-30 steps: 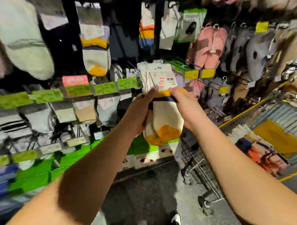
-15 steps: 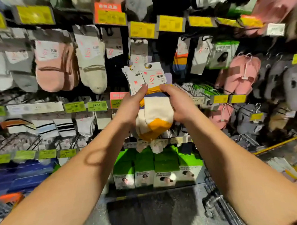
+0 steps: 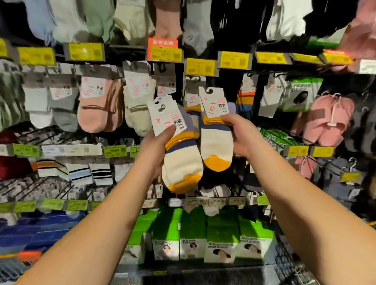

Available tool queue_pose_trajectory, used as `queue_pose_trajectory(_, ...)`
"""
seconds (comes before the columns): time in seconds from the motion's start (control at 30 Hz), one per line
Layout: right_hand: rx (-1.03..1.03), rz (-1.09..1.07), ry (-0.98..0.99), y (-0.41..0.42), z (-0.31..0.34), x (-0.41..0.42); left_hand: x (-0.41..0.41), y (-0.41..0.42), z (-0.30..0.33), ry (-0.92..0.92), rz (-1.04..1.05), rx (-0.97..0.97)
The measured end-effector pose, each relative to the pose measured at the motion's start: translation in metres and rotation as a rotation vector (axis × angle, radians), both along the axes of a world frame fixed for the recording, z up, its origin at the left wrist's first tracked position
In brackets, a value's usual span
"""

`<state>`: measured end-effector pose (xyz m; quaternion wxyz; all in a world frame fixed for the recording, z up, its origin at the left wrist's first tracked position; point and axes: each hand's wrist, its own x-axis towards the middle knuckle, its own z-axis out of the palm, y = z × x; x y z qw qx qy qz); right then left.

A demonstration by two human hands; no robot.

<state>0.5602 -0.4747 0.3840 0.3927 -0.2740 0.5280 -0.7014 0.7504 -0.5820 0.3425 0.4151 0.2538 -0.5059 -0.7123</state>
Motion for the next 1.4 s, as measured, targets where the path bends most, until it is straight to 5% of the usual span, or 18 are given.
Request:
queue_pose_trajectory(0.5,-0.014,-0.039,0.247,-0.072,0.010,-0.023,0.021,-0.019,0.019,0.064,0.050,-0.019)
queue_pose_trajectory(1.4,-0.082,-0.027,0.113,-0.103,-0.005,-0.044,0.019,-0.020,0.034,0.085,0.061,-0.010)
